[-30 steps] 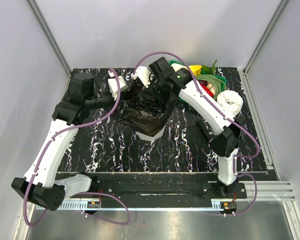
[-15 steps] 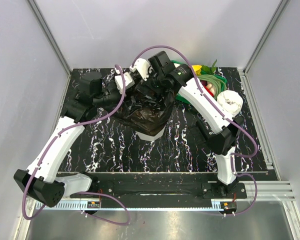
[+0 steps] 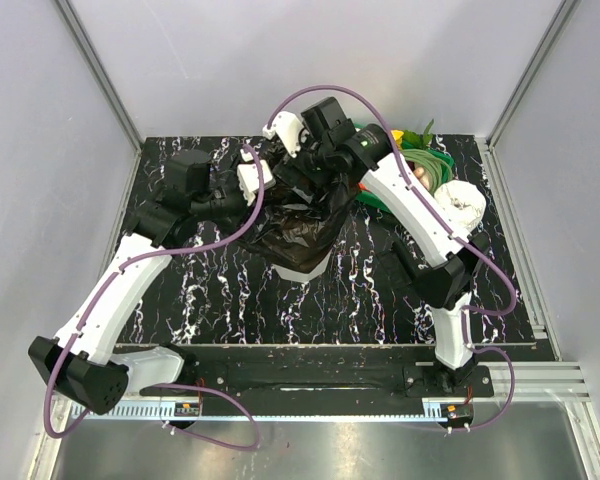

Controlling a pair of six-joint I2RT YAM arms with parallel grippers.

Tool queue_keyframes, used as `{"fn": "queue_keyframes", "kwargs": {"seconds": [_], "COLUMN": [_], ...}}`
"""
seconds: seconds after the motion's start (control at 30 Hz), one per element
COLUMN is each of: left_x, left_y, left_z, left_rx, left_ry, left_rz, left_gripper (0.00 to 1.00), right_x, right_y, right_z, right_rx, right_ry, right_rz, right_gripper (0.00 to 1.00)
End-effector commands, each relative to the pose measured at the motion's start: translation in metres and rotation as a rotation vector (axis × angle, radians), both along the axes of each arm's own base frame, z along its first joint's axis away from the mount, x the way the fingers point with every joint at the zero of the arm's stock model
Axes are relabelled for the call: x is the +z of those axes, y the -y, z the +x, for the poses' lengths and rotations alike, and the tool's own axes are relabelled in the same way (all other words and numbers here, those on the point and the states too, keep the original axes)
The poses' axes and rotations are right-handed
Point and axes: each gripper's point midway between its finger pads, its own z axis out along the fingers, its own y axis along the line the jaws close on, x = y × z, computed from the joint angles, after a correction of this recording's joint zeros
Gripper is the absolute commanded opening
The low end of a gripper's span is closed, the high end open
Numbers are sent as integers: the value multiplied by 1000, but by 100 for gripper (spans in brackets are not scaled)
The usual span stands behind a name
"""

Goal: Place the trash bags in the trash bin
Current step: Place the trash bag in the trash bin.

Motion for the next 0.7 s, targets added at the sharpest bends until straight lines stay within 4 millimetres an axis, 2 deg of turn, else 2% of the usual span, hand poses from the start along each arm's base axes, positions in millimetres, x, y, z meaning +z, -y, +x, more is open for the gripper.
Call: {"fn": "queue_keyframes", "kwargs": {"seconds": [0.0,0.17,0.37,0.67], "left_x": [3,1,16,25], "left_y": [3,4,8,7], "left_z": [-15,-19,-16,-12], "left_rx": [-96,-119,-126,-112], "left_ry": [25,14,30,39], "left_rz": [32,35,16,18], "left_gripper": [98,98,99,99], "right_x": [40,51,73,101], "right_y": [14,10,4,3], "right_z": [-4,-11,-24,-45], "right_rx": [-12,40,107,177], "right_ry": [-33,-96,-101,-135], "right_rz": [159,253,325,424], "right_gripper": [100,100,100,100]}}
